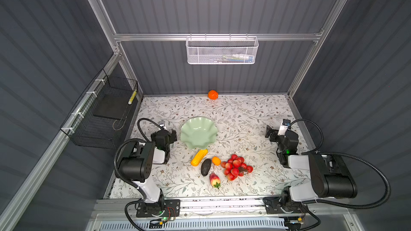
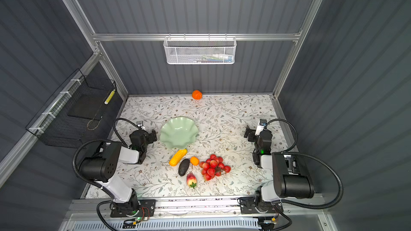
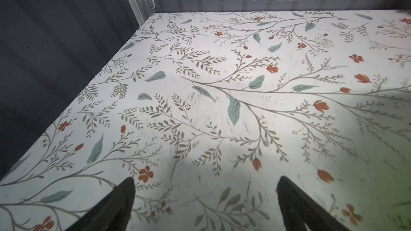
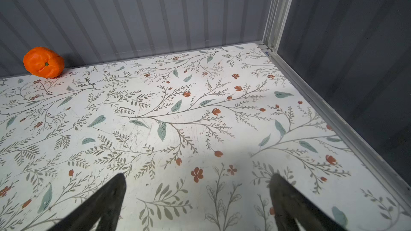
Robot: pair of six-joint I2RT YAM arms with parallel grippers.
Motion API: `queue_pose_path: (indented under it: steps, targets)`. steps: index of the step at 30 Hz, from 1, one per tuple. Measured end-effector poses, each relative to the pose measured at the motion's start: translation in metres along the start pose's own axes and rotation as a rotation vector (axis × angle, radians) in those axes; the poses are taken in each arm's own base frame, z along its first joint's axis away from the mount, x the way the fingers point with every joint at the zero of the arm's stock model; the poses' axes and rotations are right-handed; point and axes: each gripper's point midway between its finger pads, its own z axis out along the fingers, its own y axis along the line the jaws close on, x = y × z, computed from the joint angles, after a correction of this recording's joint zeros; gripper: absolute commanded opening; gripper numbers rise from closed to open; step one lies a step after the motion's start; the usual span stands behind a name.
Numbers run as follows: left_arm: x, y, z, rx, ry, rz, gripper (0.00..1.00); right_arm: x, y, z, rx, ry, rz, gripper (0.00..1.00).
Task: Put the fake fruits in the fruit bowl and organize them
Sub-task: 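Reach the left gripper toward the orange fruit by the far wall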
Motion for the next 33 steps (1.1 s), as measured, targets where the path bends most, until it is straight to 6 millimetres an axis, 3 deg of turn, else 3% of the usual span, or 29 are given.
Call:
queue_pose_path:
  steps: [26,27,30,33]
  targets:
    - [-0.007,-0.005,-0.005,0.035,0.023,0.012,1.00,0.001,0.000,0.000,0.000,0.003,-0.003,0.99]
    - [-0.016,-0.004,-0.008,0.034,0.024,0.007,1.00,0.001,0.000,0.000,0.000,0.003,-0.003,0.99]
    - [-0.078,-0.004,-0.022,0.051,-0.050,-0.042,1.00,0.001,0.000,0.000,-0.001,0.003,-0.003,0.99]
    - [-0.163,-0.009,-0.038,0.105,-0.157,-0.105,1.00,0.001,0.000,0.000,0.000,0.003,-0.003,0.99]
